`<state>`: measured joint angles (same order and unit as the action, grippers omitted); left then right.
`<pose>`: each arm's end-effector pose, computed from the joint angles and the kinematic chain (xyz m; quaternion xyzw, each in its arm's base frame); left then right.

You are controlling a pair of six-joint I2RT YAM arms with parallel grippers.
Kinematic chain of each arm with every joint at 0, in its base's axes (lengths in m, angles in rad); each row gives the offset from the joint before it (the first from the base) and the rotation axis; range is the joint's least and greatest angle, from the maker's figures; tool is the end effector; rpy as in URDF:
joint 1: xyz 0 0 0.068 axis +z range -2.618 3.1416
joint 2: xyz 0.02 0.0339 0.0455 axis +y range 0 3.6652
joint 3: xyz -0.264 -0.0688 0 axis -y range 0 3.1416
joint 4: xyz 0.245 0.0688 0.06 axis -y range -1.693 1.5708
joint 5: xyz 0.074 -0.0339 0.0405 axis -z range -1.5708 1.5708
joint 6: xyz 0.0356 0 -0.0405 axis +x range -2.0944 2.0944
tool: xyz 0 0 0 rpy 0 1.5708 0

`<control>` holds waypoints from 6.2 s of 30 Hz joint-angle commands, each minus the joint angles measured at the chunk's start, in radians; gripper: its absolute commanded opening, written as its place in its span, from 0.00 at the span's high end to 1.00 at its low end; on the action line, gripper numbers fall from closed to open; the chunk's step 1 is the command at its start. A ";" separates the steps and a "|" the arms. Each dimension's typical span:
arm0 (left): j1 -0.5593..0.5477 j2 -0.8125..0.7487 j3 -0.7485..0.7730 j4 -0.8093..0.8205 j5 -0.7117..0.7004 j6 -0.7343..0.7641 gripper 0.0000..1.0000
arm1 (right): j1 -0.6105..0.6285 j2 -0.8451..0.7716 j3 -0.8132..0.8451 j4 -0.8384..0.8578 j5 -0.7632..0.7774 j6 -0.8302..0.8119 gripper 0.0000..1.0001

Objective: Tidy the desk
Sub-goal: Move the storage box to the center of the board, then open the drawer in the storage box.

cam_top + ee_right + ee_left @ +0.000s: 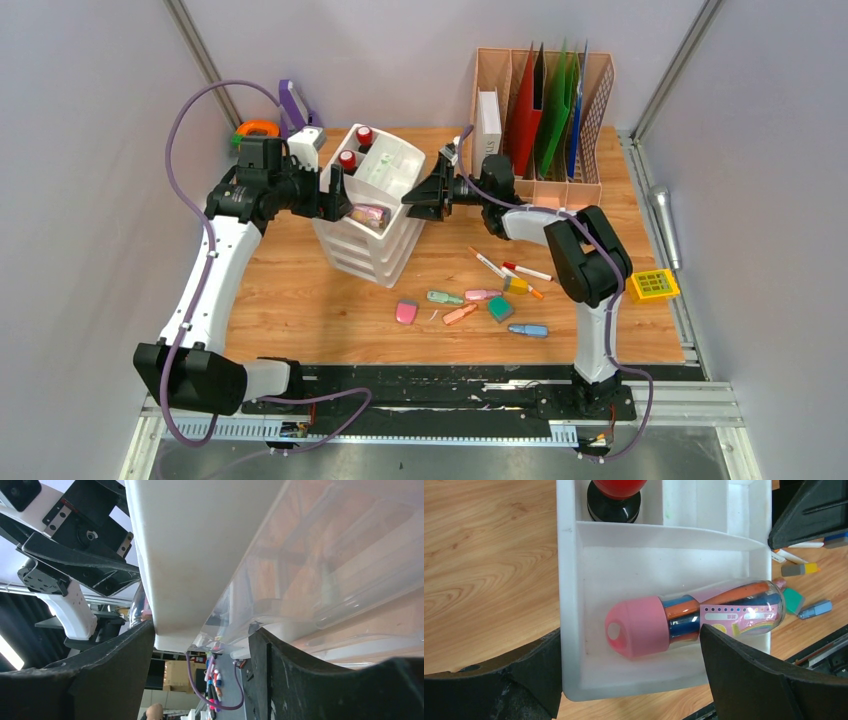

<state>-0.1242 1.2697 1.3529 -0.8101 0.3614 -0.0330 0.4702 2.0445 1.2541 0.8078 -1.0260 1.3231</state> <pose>0.2575 -0.0448 0.3745 0.1144 0.8932 -0.1951 0.3888 0.3855 0.2301 0.2181 -0.0661 0.7008 0.7002 0.1192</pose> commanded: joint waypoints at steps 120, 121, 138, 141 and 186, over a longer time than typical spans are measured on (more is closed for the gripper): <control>-0.008 0.012 -0.047 0.135 -0.243 0.030 0.07 | -0.109 -0.336 -0.298 -0.046 -0.063 -0.156 0.37; -0.008 0.015 -0.048 0.138 -0.243 0.031 0.08 | -0.112 -0.333 -0.299 -0.048 -0.076 -0.159 0.37; -0.008 0.043 -0.029 0.178 -0.211 0.054 0.38 | -0.140 -0.412 -0.260 -0.411 -0.084 -0.504 0.40; -0.009 0.048 -0.023 0.182 -0.206 0.054 0.44 | -0.139 -0.437 -0.198 -0.580 -0.043 -0.635 0.41; -0.008 0.329 0.312 0.002 -0.233 0.281 0.32 | 0.289 -0.331 0.352 -1.578 0.634 -2.327 0.39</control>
<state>-0.1352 1.5799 1.6249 -0.8272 0.1463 0.2264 0.7406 1.6947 1.5833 -0.7700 -0.4351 -0.9249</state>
